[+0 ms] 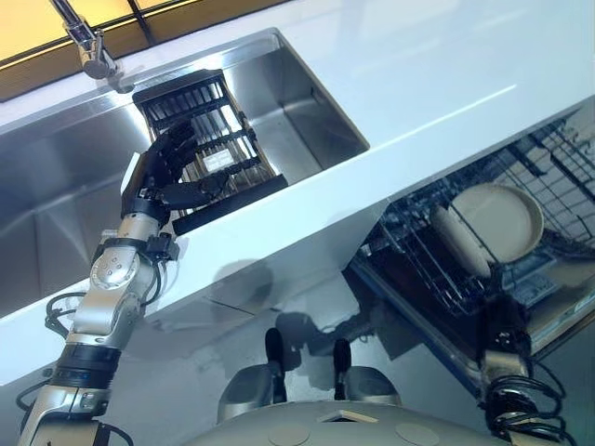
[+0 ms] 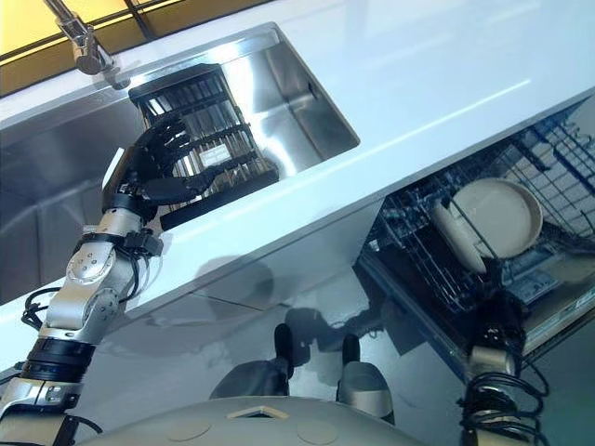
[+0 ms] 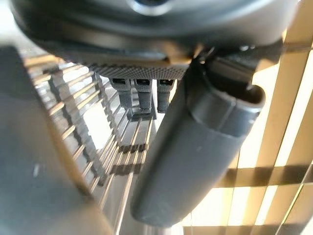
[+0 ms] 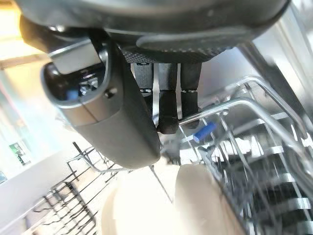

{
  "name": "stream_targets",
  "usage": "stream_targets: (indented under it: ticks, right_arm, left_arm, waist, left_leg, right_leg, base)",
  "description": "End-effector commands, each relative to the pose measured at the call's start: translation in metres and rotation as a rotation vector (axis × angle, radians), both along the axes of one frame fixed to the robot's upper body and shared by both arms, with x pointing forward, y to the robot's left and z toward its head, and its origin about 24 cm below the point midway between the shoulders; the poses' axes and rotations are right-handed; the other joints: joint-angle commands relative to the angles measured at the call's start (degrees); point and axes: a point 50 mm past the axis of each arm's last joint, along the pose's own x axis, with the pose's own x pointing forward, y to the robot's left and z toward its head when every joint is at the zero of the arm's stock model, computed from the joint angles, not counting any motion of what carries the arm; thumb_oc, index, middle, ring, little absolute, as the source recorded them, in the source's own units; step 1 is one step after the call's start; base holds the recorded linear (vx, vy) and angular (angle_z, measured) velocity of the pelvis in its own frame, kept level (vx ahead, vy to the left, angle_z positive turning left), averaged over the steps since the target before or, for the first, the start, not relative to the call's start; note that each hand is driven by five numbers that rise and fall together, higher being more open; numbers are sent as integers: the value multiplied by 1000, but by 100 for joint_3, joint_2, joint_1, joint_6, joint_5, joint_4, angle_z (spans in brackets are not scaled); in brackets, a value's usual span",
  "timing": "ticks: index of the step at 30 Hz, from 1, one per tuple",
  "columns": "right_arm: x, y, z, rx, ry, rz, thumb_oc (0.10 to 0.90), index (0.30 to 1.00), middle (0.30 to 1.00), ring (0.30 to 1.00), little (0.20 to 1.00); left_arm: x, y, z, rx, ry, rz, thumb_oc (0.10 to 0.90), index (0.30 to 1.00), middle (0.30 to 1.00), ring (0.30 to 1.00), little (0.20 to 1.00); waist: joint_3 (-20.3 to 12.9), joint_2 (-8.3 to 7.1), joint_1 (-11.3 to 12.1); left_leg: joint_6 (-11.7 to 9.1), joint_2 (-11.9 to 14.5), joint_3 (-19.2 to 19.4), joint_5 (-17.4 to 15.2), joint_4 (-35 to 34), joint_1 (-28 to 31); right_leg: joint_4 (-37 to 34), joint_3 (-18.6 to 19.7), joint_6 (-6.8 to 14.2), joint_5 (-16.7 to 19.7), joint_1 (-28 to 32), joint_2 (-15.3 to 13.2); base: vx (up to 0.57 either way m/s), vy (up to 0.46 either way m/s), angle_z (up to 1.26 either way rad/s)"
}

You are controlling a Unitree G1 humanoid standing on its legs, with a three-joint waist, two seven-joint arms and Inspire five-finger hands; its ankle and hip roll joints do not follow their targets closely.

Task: Pick up plates and place into dishwasher.

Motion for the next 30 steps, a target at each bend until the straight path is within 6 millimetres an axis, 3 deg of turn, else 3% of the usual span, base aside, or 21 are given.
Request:
stream_targets:
  ticks: [1, 7, 12, 18, 23, 30]
  right_arm:
    - [122, 97, 89, -55, -553, 528, 100, 300, 300, 300, 200]
    - [141, 125, 131, -144, -676, 725, 100, 300, 300, 300, 200]
    - [146, 139, 145, -224, -682, 827, 100, 300, 300, 300, 200]
    - [153, 143, 161, -254, -709, 817, 100, 300, 300, 300, 200]
    - [148, 140, 156, -236, -687, 788, 100, 300, 300, 300, 200]
    - [122, 120, 127, -194, -626, 634, 100, 300, 300, 300, 200]
  left_arm:
    - [15, -20, 58, 1, -308, -53, 800, 900, 900, 900, 900]
    - [17, -23, 52, -7, -290, -53, 800, 900, 900, 900, 900]
    - [17, -27, 46, -14, -260, -62, 800, 900, 900, 900, 900]
    - [19, -29, 37, -21, -225, -71, 800, 900, 900, 900, 900]
    - [17, -26, 31, -29, -211, -70, 800, 900, 900, 900, 900]
    - [6, -19, 20, -45, -202, -48, 800, 900, 900, 900, 900]
  waist:
    - [-228, -93, 375]
    - [-308, -194, 411]
    - [-439, -275, 489]
    - [-575, -354, 566]
    - [-673, -391, 570]
    - [-779, -414, 443]
  left_leg:
    - [-2, -341, -123, -657, 600, -156]
    - [-14, -338, -106, -667, 641, -116]
    - [-3, -344, -160, -684, 622, 5]
    - [17, -360, -253, -735, 597, 144]
    - [46, -381, -290, -760, 486, 278]
    - [91, -390, -220, -716, 304, 416]
  right_leg:
    - [450, -187, 85, -13, -345, 109]
    - [418, -222, 68, -36, -255, 98]
    - [370, -258, 52, -52, -107, 105]
    - [352, -272, 39, -89, 23, 114]
    - [301, -277, 56, -97, 101, 110]
    - [253, -211, 94, -27, 103, 100]
  base:
    - [0, 0, 0]
    - [45, 18, -1]
    - [100, 25, 8]
    - [80, 27, 6]
    - [31, 41, 8]
    - [-7, 61, 1]
